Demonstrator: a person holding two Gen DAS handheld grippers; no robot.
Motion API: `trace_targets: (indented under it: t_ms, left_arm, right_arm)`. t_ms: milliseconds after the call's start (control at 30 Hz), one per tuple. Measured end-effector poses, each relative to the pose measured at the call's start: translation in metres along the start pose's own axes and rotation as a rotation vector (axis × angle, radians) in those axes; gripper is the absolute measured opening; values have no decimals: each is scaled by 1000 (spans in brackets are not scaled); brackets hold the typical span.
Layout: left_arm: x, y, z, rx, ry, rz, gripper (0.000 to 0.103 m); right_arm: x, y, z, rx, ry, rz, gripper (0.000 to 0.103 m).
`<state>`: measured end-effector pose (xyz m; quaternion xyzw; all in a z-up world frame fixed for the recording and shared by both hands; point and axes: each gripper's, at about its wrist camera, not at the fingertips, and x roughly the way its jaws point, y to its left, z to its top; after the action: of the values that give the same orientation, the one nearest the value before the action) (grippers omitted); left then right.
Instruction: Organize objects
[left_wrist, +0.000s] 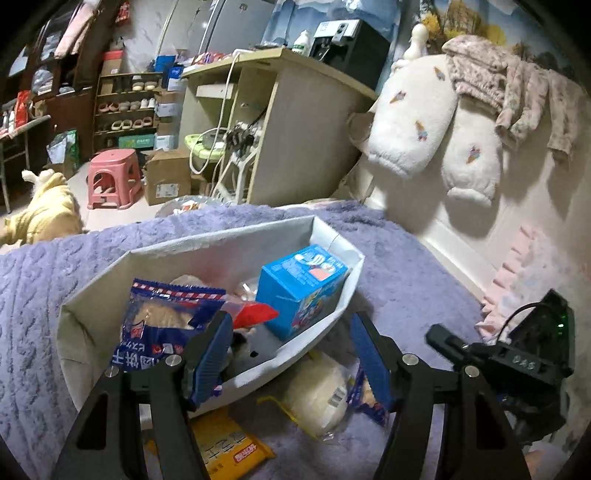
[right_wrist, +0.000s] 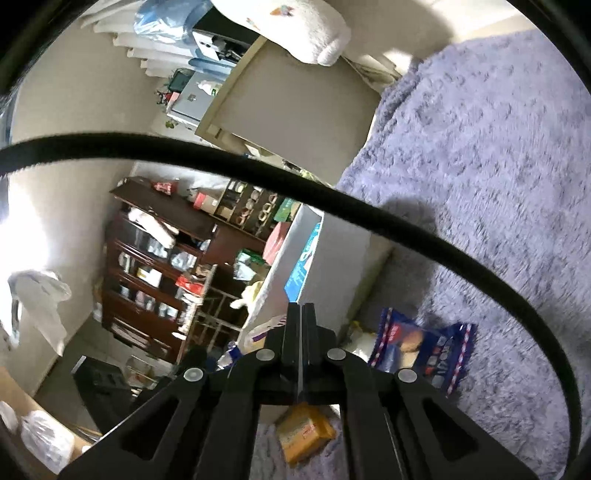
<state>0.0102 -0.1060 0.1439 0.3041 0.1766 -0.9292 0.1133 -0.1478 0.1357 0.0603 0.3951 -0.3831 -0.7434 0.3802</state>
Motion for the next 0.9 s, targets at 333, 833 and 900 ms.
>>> trace_targets:
  t_ms: [333,833,900]
  left_arm:
    - [-15,42,8,-120,-48,151,65]
    - [39,2,-18,-101,373,-197,65]
    - [54,-7,-30,-107,469,-233,65]
  right_arm:
    - [36,39,-1,-15,8,61,2]
    - [44,-5,2,-75,209,-558,57]
    - [52,-27,-1,36,294,-546,57]
